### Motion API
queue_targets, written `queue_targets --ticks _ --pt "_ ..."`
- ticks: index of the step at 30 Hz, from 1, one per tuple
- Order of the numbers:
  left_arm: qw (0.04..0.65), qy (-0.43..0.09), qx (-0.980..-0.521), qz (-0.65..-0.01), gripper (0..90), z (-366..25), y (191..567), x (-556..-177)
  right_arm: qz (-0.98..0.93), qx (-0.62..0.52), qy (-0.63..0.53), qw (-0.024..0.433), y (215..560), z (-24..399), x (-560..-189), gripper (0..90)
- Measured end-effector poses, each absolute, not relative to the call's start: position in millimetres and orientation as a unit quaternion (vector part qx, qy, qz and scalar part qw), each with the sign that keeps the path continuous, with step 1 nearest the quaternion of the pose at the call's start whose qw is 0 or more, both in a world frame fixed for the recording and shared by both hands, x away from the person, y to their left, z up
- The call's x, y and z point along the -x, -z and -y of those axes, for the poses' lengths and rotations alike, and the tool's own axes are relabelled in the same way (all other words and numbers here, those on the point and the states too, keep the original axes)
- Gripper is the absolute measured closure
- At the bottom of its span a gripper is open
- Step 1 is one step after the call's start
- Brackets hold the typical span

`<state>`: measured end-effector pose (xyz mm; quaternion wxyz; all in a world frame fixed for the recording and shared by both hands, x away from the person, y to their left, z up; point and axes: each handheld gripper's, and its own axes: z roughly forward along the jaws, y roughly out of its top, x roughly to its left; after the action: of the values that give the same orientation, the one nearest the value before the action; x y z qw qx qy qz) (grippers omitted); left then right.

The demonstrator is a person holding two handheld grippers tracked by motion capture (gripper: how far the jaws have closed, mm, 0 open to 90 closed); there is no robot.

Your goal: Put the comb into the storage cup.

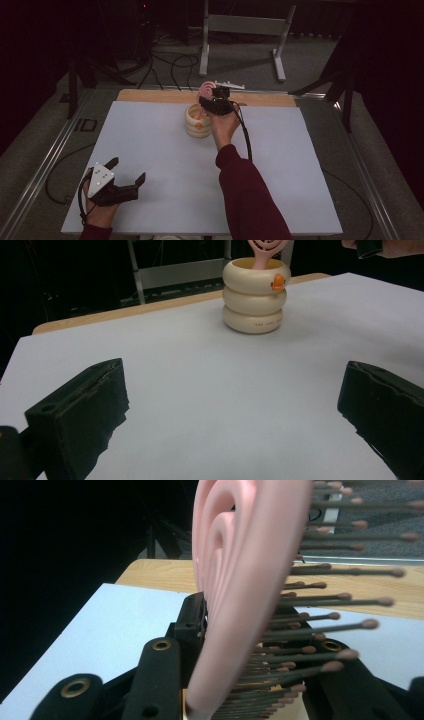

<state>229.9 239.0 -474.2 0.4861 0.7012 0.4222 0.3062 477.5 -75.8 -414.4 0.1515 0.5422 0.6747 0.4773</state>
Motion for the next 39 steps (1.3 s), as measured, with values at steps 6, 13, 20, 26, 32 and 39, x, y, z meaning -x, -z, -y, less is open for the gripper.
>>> queue_targets --ticks 6,13,20,26,32,39 --pt "0.485 -0.306 -0.702 -0.422 0.3 -238.9 474.5 -230.1 -0.677 -0.544 -0.472 0.153 415.6 76.5 -478.2 64.0" --pt "0.484 -0.306 -0.702 -0.422 0.3 -238.6 474.8 -230.4 -0.676 -0.545 -0.473 0.15 419.9 75.0 -478.9 63.9" --pt "0.484 -0.306 -0.703 -0.422 0.4 -238.1 474.8 -230.4 -0.674 -0.546 -0.475 0.148 420.5 76.0 -479.3 63.9" --pt "0.484 -0.306 -0.702 -0.423 0.4 -238.3 474.8 -230.4 -0.672 -0.548 -0.476 0.147 421.1 76.6 -479.1 63.8" --pt "0.485 -0.306 -0.702 -0.422 0.3 -238.0 474.7 -230.4 -0.666 -0.553 -0.48 0.144 422.5 79.1 -478.9 63.7" --pt "0.484 -0.306 -0.703 -0.421 0.3 -237.5 475.0 -230.5 -0.66 -0.558 -0.483 0.141 424.1 82.6 -479.4 63.6"
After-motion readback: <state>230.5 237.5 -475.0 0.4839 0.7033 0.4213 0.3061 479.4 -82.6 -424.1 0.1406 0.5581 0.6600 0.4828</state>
